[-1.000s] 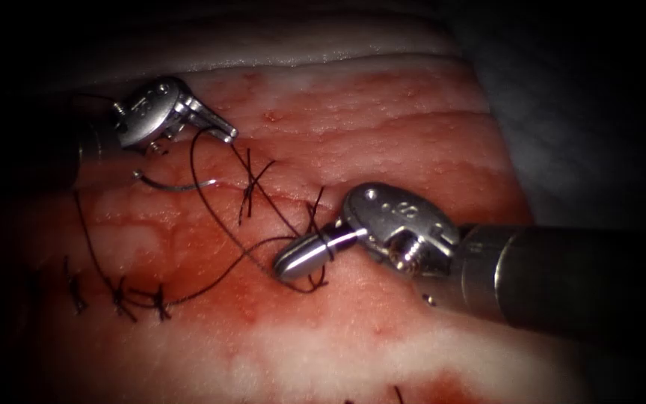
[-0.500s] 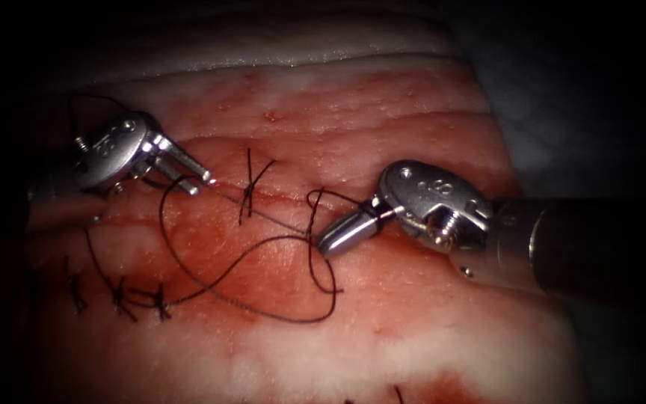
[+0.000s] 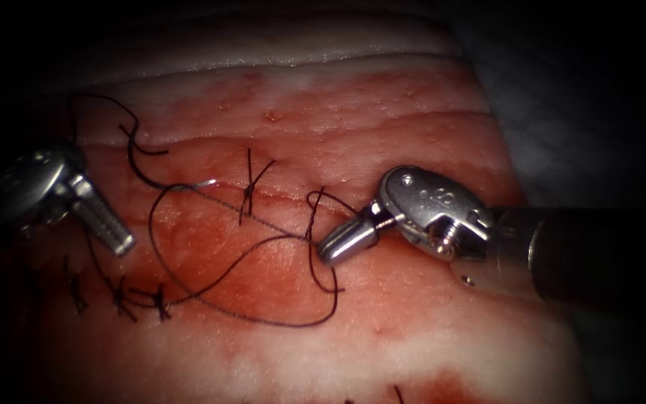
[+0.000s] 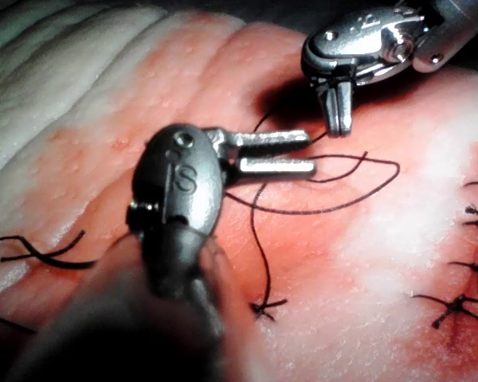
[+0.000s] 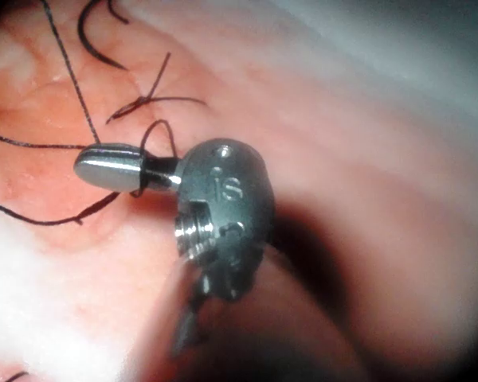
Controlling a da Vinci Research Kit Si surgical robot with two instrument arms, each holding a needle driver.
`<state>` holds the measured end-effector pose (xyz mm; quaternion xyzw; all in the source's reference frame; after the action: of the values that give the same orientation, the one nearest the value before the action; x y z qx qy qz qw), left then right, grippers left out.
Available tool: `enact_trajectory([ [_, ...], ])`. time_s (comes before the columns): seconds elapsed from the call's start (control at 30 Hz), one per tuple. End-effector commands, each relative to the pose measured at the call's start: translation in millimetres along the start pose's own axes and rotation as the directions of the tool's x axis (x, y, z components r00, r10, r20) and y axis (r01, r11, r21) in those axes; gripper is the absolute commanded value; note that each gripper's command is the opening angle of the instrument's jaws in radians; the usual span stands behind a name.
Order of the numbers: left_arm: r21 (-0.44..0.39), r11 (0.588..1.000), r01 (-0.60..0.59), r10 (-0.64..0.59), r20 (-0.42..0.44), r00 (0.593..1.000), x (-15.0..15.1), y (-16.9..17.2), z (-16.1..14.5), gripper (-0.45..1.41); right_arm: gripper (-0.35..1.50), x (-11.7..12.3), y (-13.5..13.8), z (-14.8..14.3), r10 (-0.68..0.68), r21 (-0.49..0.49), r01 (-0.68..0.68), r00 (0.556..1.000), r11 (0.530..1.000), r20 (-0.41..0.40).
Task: Wound Closure
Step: Use the left gripper to move the suture out of the way, then re-grasp the suture loop.
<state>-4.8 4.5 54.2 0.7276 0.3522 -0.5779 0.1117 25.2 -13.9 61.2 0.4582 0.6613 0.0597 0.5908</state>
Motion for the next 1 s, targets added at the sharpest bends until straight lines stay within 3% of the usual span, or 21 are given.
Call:
enact_trajectory([
  [0.03, -0.025, 1.000, 0.000, 0.001, 0.013, 1.000, -0.2, -0.7, -0.1, 0.42, -0.35, 0.2, 1.0, 0.4, -0.001, -0.001, 0.001, 1.000, 1.000, -0.003],
  [0.07, 0.016, 1.000, -0.007, 0.006, 0.044, 0.999, -0.2, -0.6, -0.3, 0.73, -0.35, 0.6, 1.3, 0.1, -0.004, -0.004, 0.004, 1.000, 1.000, -0.005],
  [0.17, 0.150, 0.989, -0.008, -0.012, 0.132, 0.991, -1.5, 0.7, 1.1, 0.79, -0.35, 1.6, 2.3, -0.9, -0.005, -0.024, 0.004, 1.000, 1.000, -0.023],
  [0.23, 0.175, 0.985, -0.002, -0.025, 0.150, 0.988, -2.1, 1.1, 1.9, 0.81, -0.35, 1.8, 2.5, -1.1, -0.009, -0.027, 0.008, 1.000, 1.000, -0.025],
  [0.3, 0.291, 0.957, -0.011, -0.075, 0.282, 0.956, -4.2, 1.6, 5.7, 0.88, -0.35, 1.9, 3.3, -1.3, -0.007, -0.032, 0.006, 1.000, 0.999, -0.028],
  [0.4, 0.344, 0.939, -0.019, -0.112, 0.356, 0.928, -4.9, 1.5, 7.3, 0.83, -0.35, 1.8, 3.4, -1.1, -0.008, -0.035, 0.007, 1.000, 0.999, -0.028],
  [0.43, 0.371, 0.928, -0.024, -0.130, 0.385, 0.914, -5.1, 1.4, 8.0, 0.78, -0.35, 1.8, 3.5, -1.0, -0.008, -0.042, 0.007, 1.000, 0.999, -0.028],
  [0.47, 0.460, 0.887, -0.038, -0.209, 0.473, 0.856, -6.0, 1.0, 10.1, 0.71, -0.35, 1.7, 3.5, -0.8, -0.009, -0.051, 0.008, 1.000, 0.999, -0.028],
  [0.6, 0.529, 0.843, -0.100, -0.247, 0.544, 0.802, -7.2, 0.5, 13.2, 0.61, -0.35, 1.4, 3.5, -0.6, -0.011, -0.051, 0.009, 1.000, 0.999, -0.026],
  [0.63, 0.529, 0.841, -0.118, -0.240, 0.559, 0.793, -7.3, 0.4, 13.5, 0.52, -0.35, 1.4, 3.4, -0.6, -0.011, -0.051, 0.010, 1.000, 0.999, -0.025],
  [0.67, 0.513, 0.843, -0.163, -0.213, 0.595, 0.775, -7.3, 0.4, 13.9, 0.20, -0.35, 1.3, 3.4, -0.6, -0.012, -0.051, 0.010, 1.000, 0.999, -0.024],
  [0.7, 0.502, 0.845, -0.184, -0.197, 0.611, 0.767, -7.2, 0.5, 13.9, 0.09, -0.35, 1.3, 3.4, -0.6, -0.012, -0.054, 0.011, 1.000, 0.998, -0.024],
  [0.8, 0.463, 0.851, -0.249, -0.137, 0.652, 0.746, -6.6, 1.2, 13.0, -0.25, -0.35, 1.2, 3.2, -0.6, -0.012, -0.053, 0.011, 1.000, 0.999, -0.023],
  [0.83, 0.481, 0.824, -0.300, -0.129, 0.674, 0.727, -5.7, 2.4, 11.0, -0.45, -0.35, 1.1, 3.2, -0.7, -0.013, -0.053, 0.012, 1.000, 0.999, -0.022],
  [1.0, 0.493, 0.803, -0.334, -0.139, 0.701, 0.700, -4.1, 4.4, 6.8, -0.45, -0.35, 1.0, 3.2, -0.5, -0.013, -0.054, 0.012, 1.000, 0.998, -0.022],
])
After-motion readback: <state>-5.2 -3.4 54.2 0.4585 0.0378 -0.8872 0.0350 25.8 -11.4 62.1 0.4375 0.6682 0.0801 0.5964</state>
